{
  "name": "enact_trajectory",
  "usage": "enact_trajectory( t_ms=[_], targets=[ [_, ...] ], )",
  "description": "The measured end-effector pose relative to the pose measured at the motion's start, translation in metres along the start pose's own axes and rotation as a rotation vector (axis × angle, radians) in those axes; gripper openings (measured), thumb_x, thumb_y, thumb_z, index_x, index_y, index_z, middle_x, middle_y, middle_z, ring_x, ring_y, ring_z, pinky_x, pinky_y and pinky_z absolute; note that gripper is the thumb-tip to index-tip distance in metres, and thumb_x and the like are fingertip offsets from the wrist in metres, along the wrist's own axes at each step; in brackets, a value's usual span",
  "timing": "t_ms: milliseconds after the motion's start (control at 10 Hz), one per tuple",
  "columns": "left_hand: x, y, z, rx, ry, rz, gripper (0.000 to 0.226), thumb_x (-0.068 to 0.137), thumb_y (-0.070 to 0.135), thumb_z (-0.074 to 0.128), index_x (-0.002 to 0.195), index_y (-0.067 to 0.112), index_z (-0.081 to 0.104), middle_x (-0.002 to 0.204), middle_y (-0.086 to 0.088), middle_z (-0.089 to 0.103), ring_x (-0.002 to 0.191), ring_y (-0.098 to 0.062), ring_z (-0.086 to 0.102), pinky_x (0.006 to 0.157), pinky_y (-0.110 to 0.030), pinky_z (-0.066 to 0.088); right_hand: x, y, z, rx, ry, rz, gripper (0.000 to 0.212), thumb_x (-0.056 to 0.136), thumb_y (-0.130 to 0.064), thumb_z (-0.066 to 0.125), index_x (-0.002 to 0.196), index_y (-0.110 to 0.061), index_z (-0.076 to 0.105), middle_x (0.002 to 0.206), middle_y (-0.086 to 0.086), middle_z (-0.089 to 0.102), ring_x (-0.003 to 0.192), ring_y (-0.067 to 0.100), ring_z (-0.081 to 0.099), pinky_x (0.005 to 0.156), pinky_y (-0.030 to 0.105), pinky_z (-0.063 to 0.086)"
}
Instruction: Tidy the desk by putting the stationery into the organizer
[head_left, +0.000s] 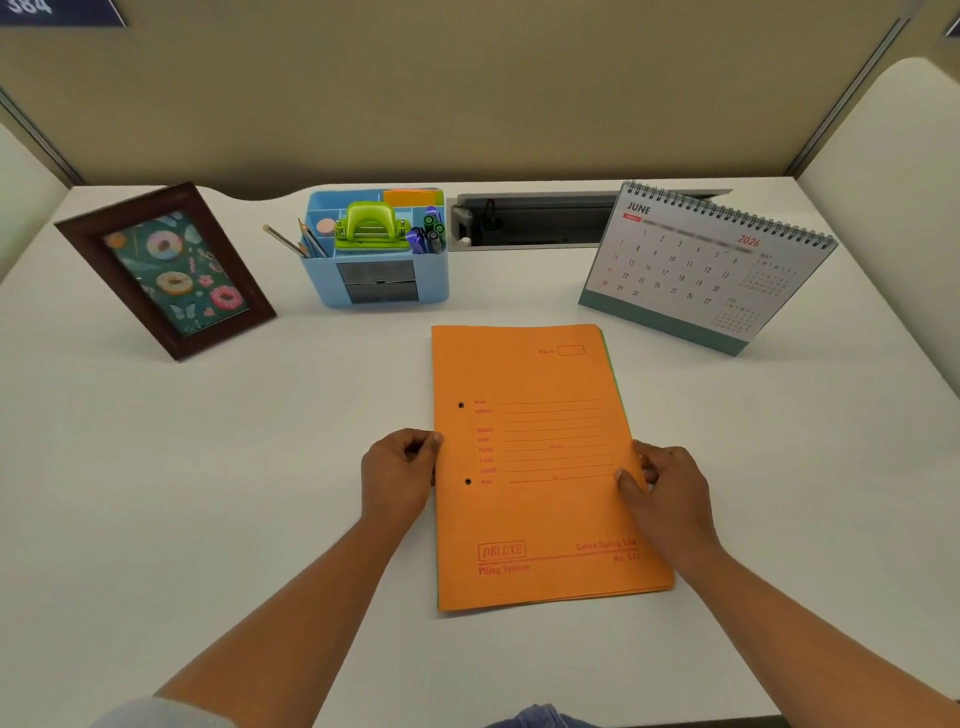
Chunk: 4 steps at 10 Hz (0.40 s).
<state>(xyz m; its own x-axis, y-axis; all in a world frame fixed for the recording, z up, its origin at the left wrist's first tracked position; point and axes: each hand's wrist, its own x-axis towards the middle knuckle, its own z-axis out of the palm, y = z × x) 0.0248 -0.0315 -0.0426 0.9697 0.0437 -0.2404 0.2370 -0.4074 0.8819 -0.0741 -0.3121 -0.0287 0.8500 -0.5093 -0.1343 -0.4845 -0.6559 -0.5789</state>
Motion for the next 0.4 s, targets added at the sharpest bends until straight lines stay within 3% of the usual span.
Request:
enact_trajectory(
  t_ms=[100,200,300,400],
  targets=[
    [0.000,0.008,0.000,0.062,0.013,0.030,0.015,0.095,0.034,0.060,0.095,0.023,0.070,0.085,0.007,0.071,0.078,-0.012,0.068,0.078,-0.041,0.058,-0.001,-0.006,-0.001,-0.106,0.098,-0.053,0.048,0.088,-0.034,0.065,0.131,-0.018,0.054,0.130,0.007,0.051,0.119,0.026,0.049,0.098,0.039,0.043],
    [0.003,0.015,-0.002,0.303,0.040,0.101,0.033,0.096,0.040,0.056,0.117,0.016,0.064,0.106,0.003,0.065,0.086,-0.011,0.062,0.081,-0.032,0.052,-0.001,-0.016,0.004,-0.169,0.120,-0.130,0.052,0.090,-0.041,0.061,0.135,-0.019,0.048,0.140,0.004,0.048,0.127,0.024,0.044,0.105,0.043,0.038],
    [0.004,0.019,-0.007,0.498,0.050,0.210,0.046,0.095,0.047,0.051,0.130,0.017,0.055,0.128,0.000,0.058,0.109,-0.018,0.060,0.092,-0.037,0.050,0.000,-0.030,0.010,-0.189,0.070,-0.216,0.059,0.094,-0.047,0.052,0.144,-0.020,0.039,0.152,0.001,0.037,0.140,0.021,0.031,0.113,0.041,0.028],
    [0.011,0.017,-0.011,0.691,0.090,0.364,0.056,0.096,0.052,0.045,0.137,0.015,0.049,0.150,-0.005,0.043,0.137,-0.023,0.040,0.110,-0.041,0.034,0.010,-0.048,0.017,-0.217,-0.005,-0.316,0.066,0.097,-0.051,0.041,0.152,-0.020,0.024,0.161,-0.002,0.017,0.149,0.016,0.009,0.118,0.037,0.014]
  ],
)
